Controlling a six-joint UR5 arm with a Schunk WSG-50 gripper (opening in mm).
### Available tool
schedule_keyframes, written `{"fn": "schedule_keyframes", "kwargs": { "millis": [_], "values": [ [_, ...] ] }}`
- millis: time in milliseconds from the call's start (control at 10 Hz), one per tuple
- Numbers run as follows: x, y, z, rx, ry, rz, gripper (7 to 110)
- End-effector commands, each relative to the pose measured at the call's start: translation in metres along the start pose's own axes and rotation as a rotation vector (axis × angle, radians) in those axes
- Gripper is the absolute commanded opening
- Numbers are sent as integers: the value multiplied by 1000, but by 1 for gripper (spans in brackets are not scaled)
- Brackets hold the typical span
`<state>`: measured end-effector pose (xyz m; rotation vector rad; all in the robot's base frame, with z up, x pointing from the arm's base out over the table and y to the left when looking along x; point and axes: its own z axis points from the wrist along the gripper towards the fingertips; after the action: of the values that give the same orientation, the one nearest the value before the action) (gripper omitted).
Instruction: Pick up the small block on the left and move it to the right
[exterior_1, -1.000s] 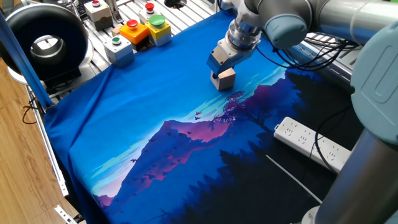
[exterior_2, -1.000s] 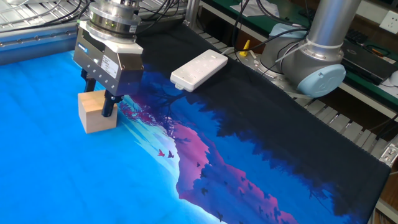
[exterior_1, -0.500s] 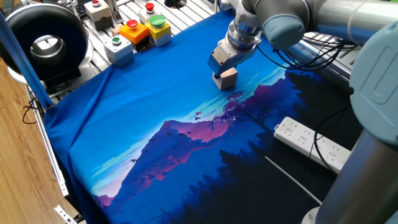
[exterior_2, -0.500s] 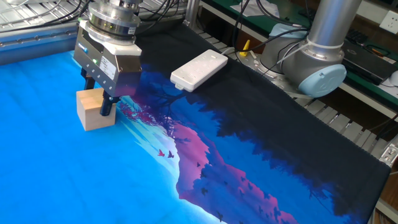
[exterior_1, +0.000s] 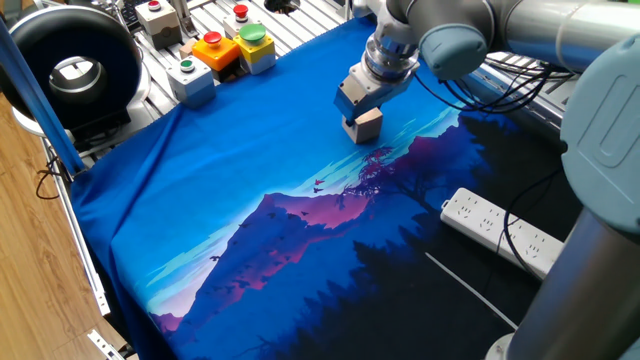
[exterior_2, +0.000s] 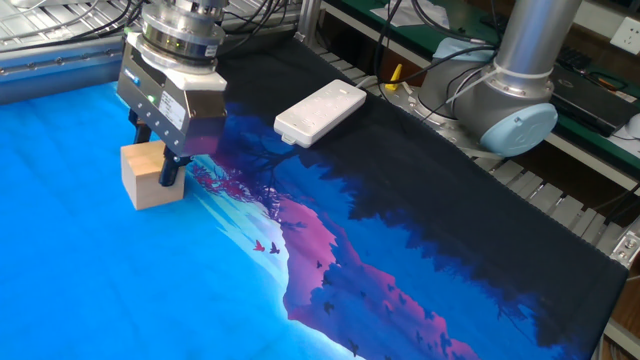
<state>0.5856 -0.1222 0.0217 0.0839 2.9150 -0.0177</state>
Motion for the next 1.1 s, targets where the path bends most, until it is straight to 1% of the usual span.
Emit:
{"fn": "schedule_keyframes", "kwargs": {
  "millis": [0, 100, 200, 500, 700, 800, 900, 1000],
  "values": [
    [-6, 3, 0, 9, 2, -2, 7],
    [-7, 4, -1, 11, 8, -13, 7],
    [-8, 9, -2, 0, 13, -44, 7],
    [-11, 14, 0, -9, 0, -116, 7],
    [-9, 15, -2, -9, 9, -117, 7],
    [-7, 14, -6, -6, 22, -118, 7],
    [-3, 12, -13, -1, 40, -112, 7],
    [-1, 15, -20, -16, 51, -103, 7]
  ]
}}
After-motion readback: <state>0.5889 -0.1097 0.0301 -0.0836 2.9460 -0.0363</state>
